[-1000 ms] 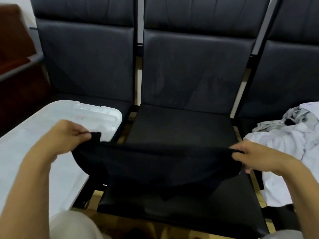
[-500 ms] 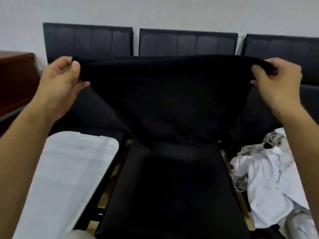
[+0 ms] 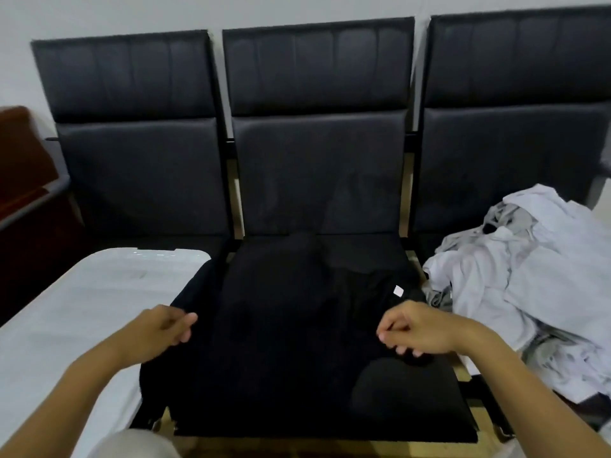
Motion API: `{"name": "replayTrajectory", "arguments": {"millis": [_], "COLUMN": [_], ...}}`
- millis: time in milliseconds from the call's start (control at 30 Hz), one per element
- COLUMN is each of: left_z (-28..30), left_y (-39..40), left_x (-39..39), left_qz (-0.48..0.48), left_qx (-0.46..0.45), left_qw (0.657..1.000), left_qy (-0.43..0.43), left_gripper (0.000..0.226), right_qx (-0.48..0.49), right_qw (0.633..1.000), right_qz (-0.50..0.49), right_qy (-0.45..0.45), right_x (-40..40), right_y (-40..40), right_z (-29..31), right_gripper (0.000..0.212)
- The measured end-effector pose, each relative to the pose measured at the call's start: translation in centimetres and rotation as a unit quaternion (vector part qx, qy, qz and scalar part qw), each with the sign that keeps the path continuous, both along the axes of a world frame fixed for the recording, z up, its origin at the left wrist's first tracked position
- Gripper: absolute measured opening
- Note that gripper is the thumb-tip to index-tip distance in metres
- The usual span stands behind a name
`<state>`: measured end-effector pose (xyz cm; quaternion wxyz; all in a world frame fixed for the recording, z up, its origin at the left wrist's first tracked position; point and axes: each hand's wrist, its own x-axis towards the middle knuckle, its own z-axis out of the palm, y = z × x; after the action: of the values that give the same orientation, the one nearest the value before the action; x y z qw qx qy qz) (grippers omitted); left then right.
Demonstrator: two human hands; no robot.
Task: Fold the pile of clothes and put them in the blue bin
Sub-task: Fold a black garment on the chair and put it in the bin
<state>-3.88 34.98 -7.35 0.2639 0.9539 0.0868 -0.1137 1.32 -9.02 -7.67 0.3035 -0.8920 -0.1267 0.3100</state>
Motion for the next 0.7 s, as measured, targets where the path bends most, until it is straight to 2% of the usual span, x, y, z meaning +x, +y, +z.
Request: {"name": "replayTrajectory", "arguments": {"millis": [100,167,233,300,500,600,633,700], "left_z": [-1.3,-2.8,-4.5,-6.0,-8.2,-9.4,-9.8,-10.3], "left_y": [-5.2,-9.4,-13.8,-18.1,-27.3,-31.1,-32.4,-34.4], "left_x": [3.9,6.9,9.8,12.5,19.6,22.1,22.6,23.3], "left_qz": [-0.095,-0.158,-0.219,-0.258,-0.286,-0.276,-0.278,-0.28], "left_qx": [0.013,0.015,0.005,-0.012,0.021,0.048,0.066,0.114], "left_qw": [0.995,0.987,0.975,0.965,0.958,0.959,0.958,0.953], "left_qy": [0.014,0.032,0.038,0.037,0.013,0.029,0.024,0.007], "left_gripper": [0.037,0.027,0.016,0.013,0.054,0.071,0.071,0.056], "right_qx": [-0.123,-0.194,-0.229,-0.233,-0.284,-0.275,-0.262,-0.228], "right_qw": [0.987,0.97,0.961,0.955,0.929,0.937,0.944,0.955], "right_qz": [-0.083,-0.124,-0.14,-0.168,-0.212,-0.203,-0.194,-0.19], "right_qy": [-0.068,-0.072,-0.063,-0.071,-0.103,-0.078,-0.048,-0.006], "right_x": [3.3,4.1,5.0,6.3,7.2,7.2,7.0,6.8], "right_y": [-0.8,-1.0,-0.9,-1.2,-3.4,-5.2,-5.9,-7.1], "right_z": [-3.7,-6.2,-7.8,-8.5,-8.7,-9.1,-9.2,-9.1], "right_gripper": [0.028,0.052,0.077,0.085,0.065,0.059,0.056,0.043]}}
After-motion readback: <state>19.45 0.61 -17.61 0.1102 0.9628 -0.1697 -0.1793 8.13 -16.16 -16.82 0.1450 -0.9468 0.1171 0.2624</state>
